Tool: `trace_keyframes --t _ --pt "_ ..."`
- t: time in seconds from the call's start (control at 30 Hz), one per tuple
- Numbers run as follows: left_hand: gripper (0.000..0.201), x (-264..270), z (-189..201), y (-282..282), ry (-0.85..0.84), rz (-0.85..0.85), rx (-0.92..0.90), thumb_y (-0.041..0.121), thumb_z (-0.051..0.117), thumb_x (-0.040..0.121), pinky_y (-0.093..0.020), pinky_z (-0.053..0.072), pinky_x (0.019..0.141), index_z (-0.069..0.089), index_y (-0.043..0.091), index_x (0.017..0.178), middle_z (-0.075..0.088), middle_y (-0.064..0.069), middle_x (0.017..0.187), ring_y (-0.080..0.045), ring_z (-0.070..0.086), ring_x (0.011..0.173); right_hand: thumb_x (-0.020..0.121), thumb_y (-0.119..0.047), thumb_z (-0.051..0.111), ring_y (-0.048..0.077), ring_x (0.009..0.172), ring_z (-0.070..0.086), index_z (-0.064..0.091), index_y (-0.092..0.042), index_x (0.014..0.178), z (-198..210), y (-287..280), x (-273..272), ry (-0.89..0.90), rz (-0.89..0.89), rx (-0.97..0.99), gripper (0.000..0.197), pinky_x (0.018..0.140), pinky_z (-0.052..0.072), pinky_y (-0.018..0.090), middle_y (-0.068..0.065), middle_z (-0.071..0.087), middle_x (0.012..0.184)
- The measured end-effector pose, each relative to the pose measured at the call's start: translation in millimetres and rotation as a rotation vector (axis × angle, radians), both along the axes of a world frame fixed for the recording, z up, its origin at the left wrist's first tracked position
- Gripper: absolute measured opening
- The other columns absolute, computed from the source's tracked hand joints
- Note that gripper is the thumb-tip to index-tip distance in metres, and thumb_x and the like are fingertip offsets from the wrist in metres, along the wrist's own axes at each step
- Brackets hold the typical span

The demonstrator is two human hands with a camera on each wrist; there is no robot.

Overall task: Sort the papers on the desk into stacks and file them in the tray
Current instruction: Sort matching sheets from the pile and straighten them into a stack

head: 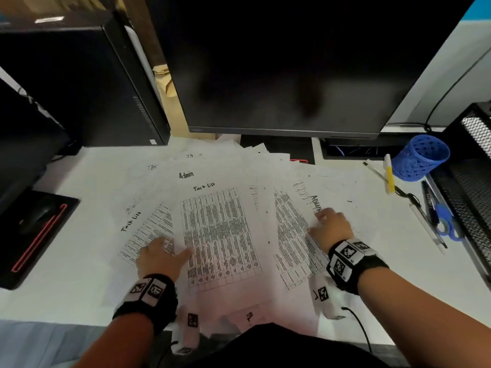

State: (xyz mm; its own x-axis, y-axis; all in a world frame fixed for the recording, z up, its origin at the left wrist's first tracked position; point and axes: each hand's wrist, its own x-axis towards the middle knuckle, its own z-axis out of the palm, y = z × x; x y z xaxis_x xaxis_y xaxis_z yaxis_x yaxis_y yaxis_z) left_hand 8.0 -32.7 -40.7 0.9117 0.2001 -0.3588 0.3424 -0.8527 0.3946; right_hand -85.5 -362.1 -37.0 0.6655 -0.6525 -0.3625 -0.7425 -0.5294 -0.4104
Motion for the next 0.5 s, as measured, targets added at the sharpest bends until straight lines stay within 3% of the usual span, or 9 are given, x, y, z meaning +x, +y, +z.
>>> trace_keyframes --t 0.07,0.1,0.2,0.27,0.37,0.43,0.5 --pt "0.094 5 -6 2 0.079 0.037 0.027 0.059 0.079 0.058 -0.050 0.037 0.102 0.043 0.018 0.134 0.042 -0.016 0.136 -0.035 0.036 0.127 0.082 -0.020 0.062 0.026 0.105 0.051 0.055 -0.020 0.117 2 11 1 -0.141 0.061 -0.112 0.035 0.084 0.044 0.033 0.007 0.054 0.114" --pt "0.096 5 -8 0 0.087 0.040 0.011 0.057 0.081 0.056 -0.049 0.039 0.101 0.042 0.018 0.134 0.044 -0.015 0.134 -0.034 0.039 0.126 0.085 -0.020 0.060 0.024 0.101 0.054 0.056 -0.019 0.116 4 18 2 -0.202 0.098 -0.050 0.032 0.080 0.044 0.030 0.006 0.055 0.110" --pt "0.084 2 -12 -11 0.103 0.009 -0.150 0.042 0.084 0.061 -0.042 0.049 0.088 0.040 0.018 0.129 0.061 -0.006 0.103 -0.028 0.058 0.098 0.091 -0.023 0.056 0.018 0.074 0.061 0.055 -0.018 0.112 3 38 7 -0.185 0.062 0.305 0.022 0.059 0.043 0.023 0.004 0.063 0.092" --pt "0.068 -2 -10 -22 0.152 -0.065 -0.238 0.030 0.080 0.071 -0.035 0.048 0.079 0.042 0.017 0.126 0.059 0.001 0.092 -0.022 0.057 0.085 0.093 -0.022 0.054 0.022 0.071 0.062 0.058 -0.011 0.111 0 43 10 -0.182 -0.098 0.551 0.022 0.064 0.051 0.029 0.007 0.065 0.086" --pt "0.035 -11 -9 -33 0.220 -0.192 -0.228 0.036 0.069 0.082 -0.035 0.046 0.085 0.057 0.021 0.110 0.064 0.000 0.102 -0.022 0.058 0.091 0.095 -0.025 0.052 0.032 0.084 0.065 0.062 -0.010 0.109 -2 45 16 -0.113 -0.108 0.701 0.023 0.079 0.057 0.041 0.017 0.068 0.093" --pt "0.030 -16 -8 -34 0.269 -0.228 -0.176 0.039 0.065 0.084 -0.041 0.045 0.094 0.061 0.019 0.105 0.066 -0.002 0.104 -0.024 0.060 0.098 0.094 -0.031 0.051 0.030 0.082 0.063 0.063 -0.011 0.101 -3 47 20 -0.055 -0.030 0.660 0.024 0.076 0.056 0.039 0.018 0.065 0.089" --pt "0.027 -15 -3 -30 0.282 -0.258 -0.162 0.035 0.061 0.088 -0.038 0.045 0.092 0.061 0.011 0.100 0.065 -0.005 0.100 -0.024 0.059 0.095 0.095 -0.026 0.050 0.024 0.074 0.056 0.058 -0.009 0.086 -6 48 23 -0.039 -0.011 0.654 0.020 0.069 0.053 0.038 0.015 0.056 0.081"
